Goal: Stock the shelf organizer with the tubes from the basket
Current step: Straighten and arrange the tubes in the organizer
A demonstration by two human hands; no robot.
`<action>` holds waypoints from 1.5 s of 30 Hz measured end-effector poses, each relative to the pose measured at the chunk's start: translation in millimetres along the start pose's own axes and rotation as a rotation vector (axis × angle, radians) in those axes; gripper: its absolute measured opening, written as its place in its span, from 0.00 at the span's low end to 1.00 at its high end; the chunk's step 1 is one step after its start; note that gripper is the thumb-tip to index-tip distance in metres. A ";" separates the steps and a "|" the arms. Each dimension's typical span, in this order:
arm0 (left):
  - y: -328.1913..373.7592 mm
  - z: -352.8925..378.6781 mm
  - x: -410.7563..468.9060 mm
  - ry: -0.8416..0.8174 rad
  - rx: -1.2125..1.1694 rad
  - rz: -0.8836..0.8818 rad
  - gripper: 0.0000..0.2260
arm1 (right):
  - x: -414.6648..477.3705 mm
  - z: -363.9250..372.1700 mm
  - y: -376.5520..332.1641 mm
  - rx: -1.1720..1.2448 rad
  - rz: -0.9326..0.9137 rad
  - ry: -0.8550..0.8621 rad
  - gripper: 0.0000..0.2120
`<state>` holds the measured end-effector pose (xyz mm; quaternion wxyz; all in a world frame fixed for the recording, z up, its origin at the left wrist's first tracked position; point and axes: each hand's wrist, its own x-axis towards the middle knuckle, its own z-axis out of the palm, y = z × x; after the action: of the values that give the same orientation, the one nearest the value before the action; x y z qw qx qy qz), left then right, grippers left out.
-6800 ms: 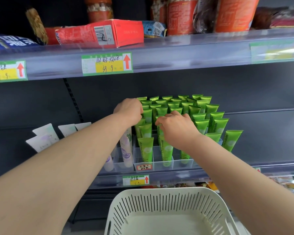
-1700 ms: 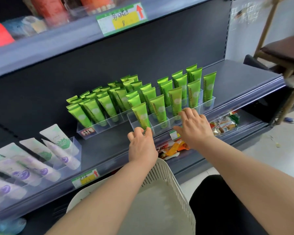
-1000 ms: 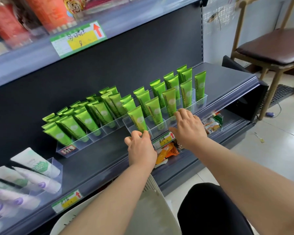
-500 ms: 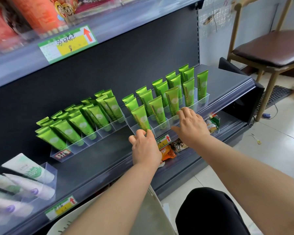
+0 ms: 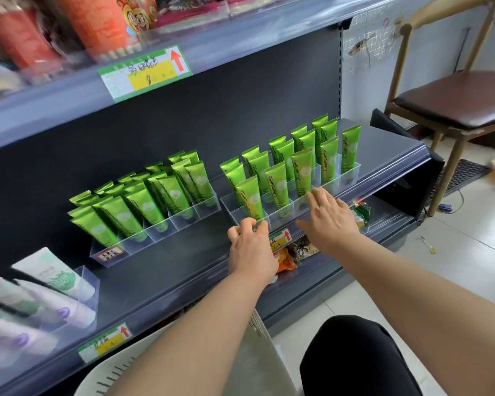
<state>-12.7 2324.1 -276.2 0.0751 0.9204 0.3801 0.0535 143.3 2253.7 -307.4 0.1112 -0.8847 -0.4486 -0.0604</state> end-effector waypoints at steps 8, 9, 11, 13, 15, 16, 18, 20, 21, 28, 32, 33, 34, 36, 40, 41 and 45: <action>-18.6 -5.6 -13.1 0.003 -0.084 -0.009 0.27 | -30.1 -9.0 -40.6 0.027 -0.065 0.033 0.24; -23.7 -7.8 -15.2 0.001 -0.083 -0.017 0.28 | -31.7 -11.2 -48.5 0.024 -0.095 0.049 0.22; -37.2 -13.6 -19.1 0.001 -0.079 -0.042 0.29 | -33.8 -16.0 -66.3 0.017 -0.171 0.081 0.20; -55.4 -20.0 -22.8 0.009 -0.073 -0.080 0.29 | -34.4 -20.0 -87.2 0.024 -0.254 0.097 0.19; -77.0 -25.6 -25.6 0.019 -0.058 -0.131 0.29 | -32.7 -21.6 -109.1 0.043 -0.317 0.102 0.19; -88.5 -28.6 -26.8 0.024 -0.049 -0.159 0.29 | -30.6 -21.4 -119.8 0.050 -0.340 0.097 0.20; -112.0 -35.5 -28.2 0.031 -0.032 -0.215 0.29 | -24.3 -18.1 -140.1 0.063 -0.377 0.071 0.21; -134.6 -42.7 -28.0 0.034 -0.025 -0.263 0.29 | -16.6 -12.9 -158.6 0.070 -0.406 0.044 0.22; -145.4 -46.2 -27.6 0.034 -0.020 -0.284 0.28 | -12.4 -9.6 -167.3 0.074 -0.416 0.030 0.22; -197.4 -53.7 -15.4 0.019 0.022 -0.355 0.28 | 22.0 15.3 -214.0 0.061 -0.444 -0.093 0.25; -218.8 -50.5 -1.9 0.025 0.067 -0.359 0.28 | 41.7 24.9 -229.0 0.060 -0.412 -0.088 0.27; -224.1 -49.1 1.3 0.022 0.077 -0.363 0.28 | 46.5 27.1 -231.3 0.054 -0.406 -0.094 0.28; -228.8 -47.5 4.4 0.015 0.083 -0.370 0.28 | 51.2 28.9 -232.7 0.050 -0.398 -0.107 0.29; -237.3 -44.6 9.7 -0.009 0.086 -0.381 0.30 | 59.4 32.7 -234.6 0.043 -0.384 -0.135 0.30; -251.6 -39.5 18.3 -0.018 0.091 -0.387 0.32 | 68.7 37.7 -239.5 0.038 -0.358 -0.155 0.32; -253.4 -38.6 19.6 -0.010 0.083 -0.389 0.32 | 69.7 38.6 -241.2 0.040 -0.351 -0.156 0.32; -255.3 -31.9 20.7 0.042 0.075 -0.392 0.33 | 71.3 38.5 -246.8 0.063 -0.325 -0.131 0.30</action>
<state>-179.6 2520.5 -289.7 0.0416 0.8297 0.5551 0.0429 -13.7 2460.3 -294.8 0.0982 -0.7986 -0.5938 -0.0054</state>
